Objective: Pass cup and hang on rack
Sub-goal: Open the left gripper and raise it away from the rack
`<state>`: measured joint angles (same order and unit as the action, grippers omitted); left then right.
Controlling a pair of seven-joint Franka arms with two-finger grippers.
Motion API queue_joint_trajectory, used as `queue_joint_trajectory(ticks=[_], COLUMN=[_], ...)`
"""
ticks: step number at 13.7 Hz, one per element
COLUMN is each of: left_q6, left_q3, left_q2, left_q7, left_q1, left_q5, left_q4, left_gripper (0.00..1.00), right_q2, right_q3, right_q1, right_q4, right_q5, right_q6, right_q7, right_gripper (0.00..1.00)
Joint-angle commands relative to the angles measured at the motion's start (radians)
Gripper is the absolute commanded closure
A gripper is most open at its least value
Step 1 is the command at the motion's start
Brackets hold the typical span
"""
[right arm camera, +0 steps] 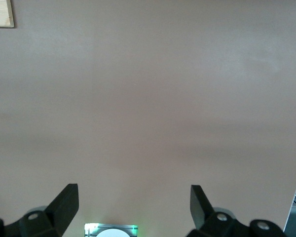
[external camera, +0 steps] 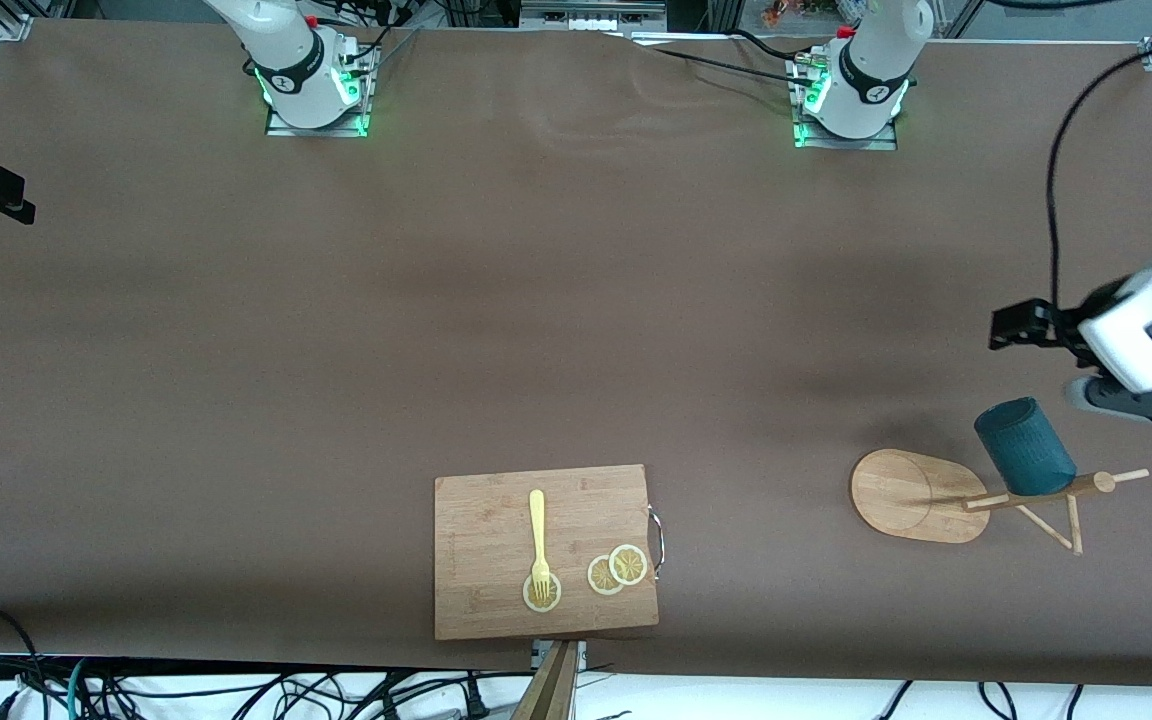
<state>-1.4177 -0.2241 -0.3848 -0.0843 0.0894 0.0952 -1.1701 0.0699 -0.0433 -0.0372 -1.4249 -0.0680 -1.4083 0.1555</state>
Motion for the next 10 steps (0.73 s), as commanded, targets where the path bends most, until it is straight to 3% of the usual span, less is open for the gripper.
queue_joint_trajectory(ticks=[1,2,4,6,10], left_q6=[-0.137,-0.221,-0.270,-0.267,-0.271], left_q3=[0.107,0.138,0.141,0.138,0.202], left_q2=[0.249,0.332,0.394,0.365,0.383], left_q7=[-0.009,-0.009,-0.006,0.000,0.001], left_q1=[-0.041,-0.080,-0.117,-0.129,-0.131], left_q5=[-0.113,-0.124,-0.068,0.001,-0.124], left_q4=[-0.317,-0.447,-0.554,-0.547,-0.530], left_gripper=[0.00,0.00,0.00,0.00,0.00], right_q2=[-0.005,-0.005,-0.005,-0.005,-0.005], right_q3=[0.005,0.005,0.005,0.005,0.005], right_q1=[-0.007,-0.007,-0.007,-0.007,-0.006], right_q4=[-0.003,-0.003,-0.003,-0.003,-0.005], right_q5=[-0.001,-0.001,-0.001,-0.001,0.005], right_q6=[-0.006,-0.006,-0.006,-0.006,-0.008], right_q7=[0.015,0.015,0.015,0.015,0.010], right_gripper=[0.00,0.00,0.00,0.00,0.00])
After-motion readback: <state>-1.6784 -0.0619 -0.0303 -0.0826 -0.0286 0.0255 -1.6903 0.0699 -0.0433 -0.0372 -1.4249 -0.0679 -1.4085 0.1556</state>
